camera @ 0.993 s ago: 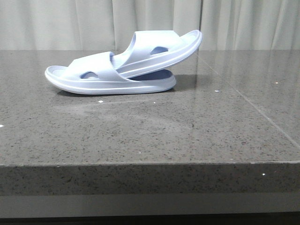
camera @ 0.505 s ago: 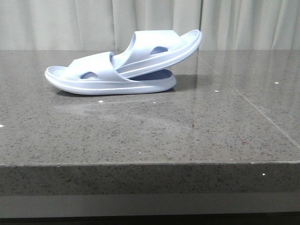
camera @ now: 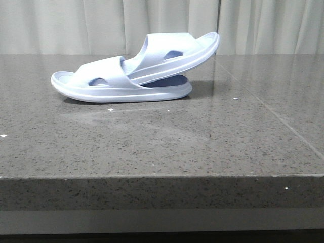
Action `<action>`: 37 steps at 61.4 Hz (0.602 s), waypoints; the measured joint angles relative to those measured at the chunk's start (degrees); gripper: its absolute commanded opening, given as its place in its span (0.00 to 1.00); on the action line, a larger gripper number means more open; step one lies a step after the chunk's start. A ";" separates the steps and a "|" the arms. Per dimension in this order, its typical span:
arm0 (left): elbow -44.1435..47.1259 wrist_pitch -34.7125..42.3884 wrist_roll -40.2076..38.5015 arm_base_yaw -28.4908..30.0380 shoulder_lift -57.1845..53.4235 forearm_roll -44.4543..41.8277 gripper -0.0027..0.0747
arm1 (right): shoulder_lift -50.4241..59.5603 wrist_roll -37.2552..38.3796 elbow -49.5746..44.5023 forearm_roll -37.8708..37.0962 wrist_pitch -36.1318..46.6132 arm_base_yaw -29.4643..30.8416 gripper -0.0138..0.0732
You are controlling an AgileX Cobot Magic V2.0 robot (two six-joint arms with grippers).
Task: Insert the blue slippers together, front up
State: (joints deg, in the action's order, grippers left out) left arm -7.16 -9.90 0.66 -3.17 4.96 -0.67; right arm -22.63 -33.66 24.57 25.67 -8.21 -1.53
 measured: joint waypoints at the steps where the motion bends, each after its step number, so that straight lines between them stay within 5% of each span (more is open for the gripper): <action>1: 0.66 -0.58 0.00 0.40 -1.13 -0.02 0.01 | 0.00 0.00 0.00 0.00 0.00 0.00 0.09; 37: 7.47 -2.21 -0.09 3.60 -5.23 -0.28 0.01 | 0.00 0.00 0.00 0.09 0.00 -0.10 0.09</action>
State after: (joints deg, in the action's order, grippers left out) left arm 0.31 -12.11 0.56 0.43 -0.28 -0.95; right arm -22.63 -33.66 24.57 25.76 -8.21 -1.63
